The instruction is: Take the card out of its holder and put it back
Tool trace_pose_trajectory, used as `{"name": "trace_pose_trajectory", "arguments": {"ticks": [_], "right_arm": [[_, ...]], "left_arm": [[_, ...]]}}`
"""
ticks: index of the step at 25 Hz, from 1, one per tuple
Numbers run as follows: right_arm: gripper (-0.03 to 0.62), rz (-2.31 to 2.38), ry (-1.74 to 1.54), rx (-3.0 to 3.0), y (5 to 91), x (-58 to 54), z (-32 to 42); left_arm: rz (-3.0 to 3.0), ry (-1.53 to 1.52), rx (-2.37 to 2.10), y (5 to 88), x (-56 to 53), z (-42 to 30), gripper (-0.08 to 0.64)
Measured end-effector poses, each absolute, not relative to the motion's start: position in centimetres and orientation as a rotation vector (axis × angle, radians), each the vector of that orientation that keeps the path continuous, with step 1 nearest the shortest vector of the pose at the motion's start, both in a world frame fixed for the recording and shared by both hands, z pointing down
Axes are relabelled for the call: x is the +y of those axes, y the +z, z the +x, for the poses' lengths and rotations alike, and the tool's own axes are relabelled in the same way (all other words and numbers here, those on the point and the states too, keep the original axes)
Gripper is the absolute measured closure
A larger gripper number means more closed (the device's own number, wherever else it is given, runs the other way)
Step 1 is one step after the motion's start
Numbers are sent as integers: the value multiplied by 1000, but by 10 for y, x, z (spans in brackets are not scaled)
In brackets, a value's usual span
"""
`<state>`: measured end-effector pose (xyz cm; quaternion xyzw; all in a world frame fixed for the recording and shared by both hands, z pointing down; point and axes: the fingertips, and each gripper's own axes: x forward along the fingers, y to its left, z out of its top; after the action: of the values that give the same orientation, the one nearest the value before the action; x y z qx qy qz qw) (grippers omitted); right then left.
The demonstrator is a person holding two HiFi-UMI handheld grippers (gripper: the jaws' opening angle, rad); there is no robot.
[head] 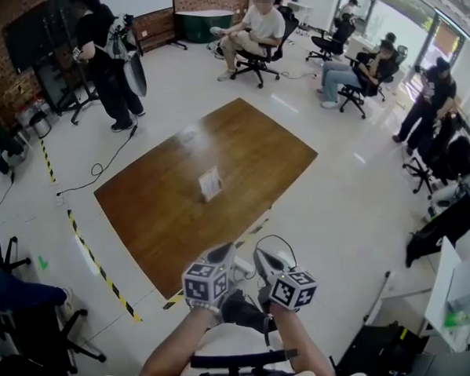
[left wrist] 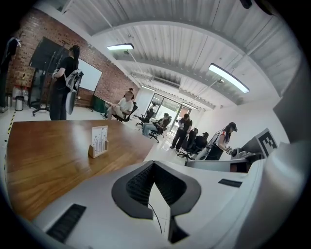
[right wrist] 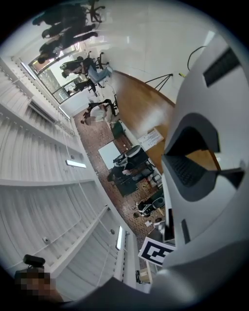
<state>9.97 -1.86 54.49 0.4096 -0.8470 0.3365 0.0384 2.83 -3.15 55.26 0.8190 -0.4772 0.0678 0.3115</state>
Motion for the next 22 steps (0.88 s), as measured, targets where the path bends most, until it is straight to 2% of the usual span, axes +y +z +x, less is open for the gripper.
{"name": "trace_pose_trajectory", "arguments": {"ticks": [22], "right_arm": [[595, 1049, 1024, -2613, 556, -144, 63]], "left_arm": [[2023, 116, -1453, 563, -144, -31, 561]]}}
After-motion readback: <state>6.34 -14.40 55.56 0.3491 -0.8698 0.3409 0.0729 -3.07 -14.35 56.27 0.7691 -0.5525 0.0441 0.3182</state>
